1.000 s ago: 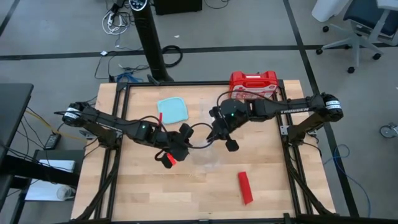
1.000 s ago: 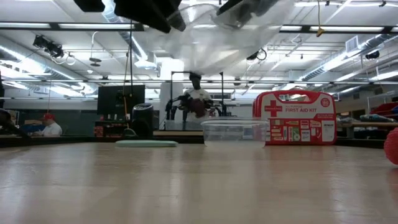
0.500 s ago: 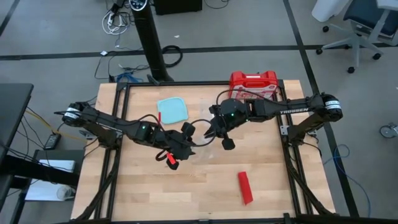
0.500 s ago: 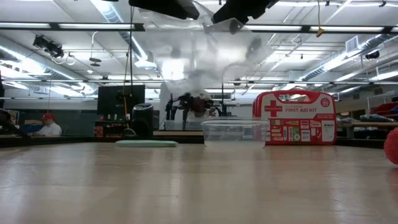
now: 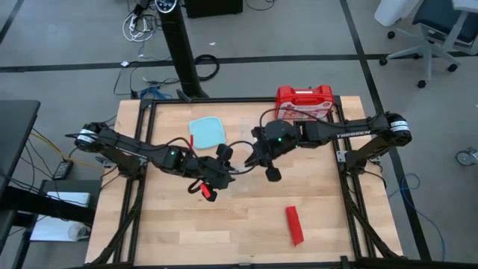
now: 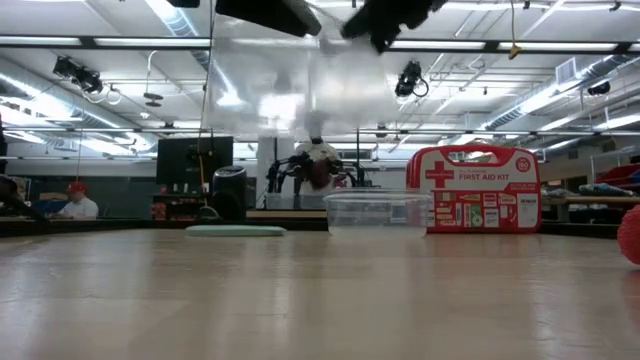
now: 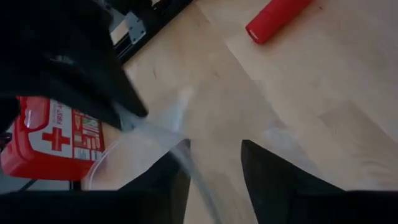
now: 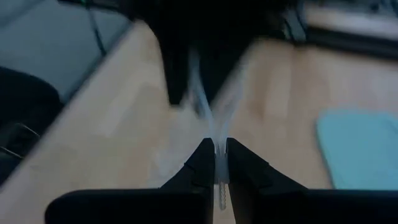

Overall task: Roll bandage
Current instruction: Open the transparent zip bag

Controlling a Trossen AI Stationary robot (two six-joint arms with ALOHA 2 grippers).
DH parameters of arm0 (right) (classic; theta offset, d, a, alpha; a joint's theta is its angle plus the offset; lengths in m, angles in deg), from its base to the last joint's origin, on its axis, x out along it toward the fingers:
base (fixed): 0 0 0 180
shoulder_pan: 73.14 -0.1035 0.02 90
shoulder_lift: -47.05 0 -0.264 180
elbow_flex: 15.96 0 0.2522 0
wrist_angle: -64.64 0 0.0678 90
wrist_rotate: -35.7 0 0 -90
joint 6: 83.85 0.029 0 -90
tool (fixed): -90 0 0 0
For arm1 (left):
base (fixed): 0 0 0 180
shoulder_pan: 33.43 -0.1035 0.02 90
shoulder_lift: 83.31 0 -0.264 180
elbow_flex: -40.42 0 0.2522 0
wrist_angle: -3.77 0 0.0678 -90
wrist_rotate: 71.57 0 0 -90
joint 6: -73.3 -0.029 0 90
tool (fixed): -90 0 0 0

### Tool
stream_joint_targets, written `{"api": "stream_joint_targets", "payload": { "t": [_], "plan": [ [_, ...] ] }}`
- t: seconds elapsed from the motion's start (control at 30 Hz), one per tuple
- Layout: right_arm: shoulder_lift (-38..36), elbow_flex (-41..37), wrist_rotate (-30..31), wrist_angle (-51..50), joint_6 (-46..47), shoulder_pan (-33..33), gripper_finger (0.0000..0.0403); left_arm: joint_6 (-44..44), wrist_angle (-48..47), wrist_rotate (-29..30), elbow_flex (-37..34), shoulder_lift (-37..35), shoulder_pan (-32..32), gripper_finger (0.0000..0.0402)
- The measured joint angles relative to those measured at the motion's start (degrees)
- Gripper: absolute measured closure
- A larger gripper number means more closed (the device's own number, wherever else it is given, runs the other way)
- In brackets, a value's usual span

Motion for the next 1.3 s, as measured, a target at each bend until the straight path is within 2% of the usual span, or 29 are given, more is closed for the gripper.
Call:
{"api": "stream_joint_targets", "payload": {
  "t": [0.13,0.27,0.33,0.5,0.7,0.87,1.07,1.3],
  "plan": [
    [0.0,0.0,4.8,-2.1,1.5,-0.9,0.0378,1.3,-0.1,1.7,0.0,0.0,-0.1,0.0300],
    [0.0,0.0,4.9,0.5,1.1,-2.9,0.0378,1.6,-1.9,5.8,0.0,0.0,-0.3,0.0372],
    [0.0,0.0,5.5,0.6,0.4,-3.7,0.0378,3.0,-2.3,6.6,0.0,0.0,-0.8,0.0392],
    [0.0,0.0,11.3,-0.3,1.1,-5.2,0.0356,3.9,-2.4,7.6,0.0,0.0,-0.9,0.0399],
    [-1.1,0.0,12.4,-4.9,6.7,-6.1,0.0307,5.3,-7.7,7.3,0.0,0.0,-0.9,0.0400],
    [-2.1,0.0,14.5,-0.1,14.6,-5.3,0.0290,5.5,-8.1,4.7,0.0,0.0,-0.9,0.0401],
    [0.8,0.0,7.9,5.5,19.0,-3.5,0.0291,3.3,-7.7,4.4,0.0,0.0,-0.9,0.0401],
    [3.2,0.0,4.5,7.7,21.0,-2.4,0.0292,2.1,-5.7,4.3,0.0,1.7,-0.9,0.0401]
  ]
}}
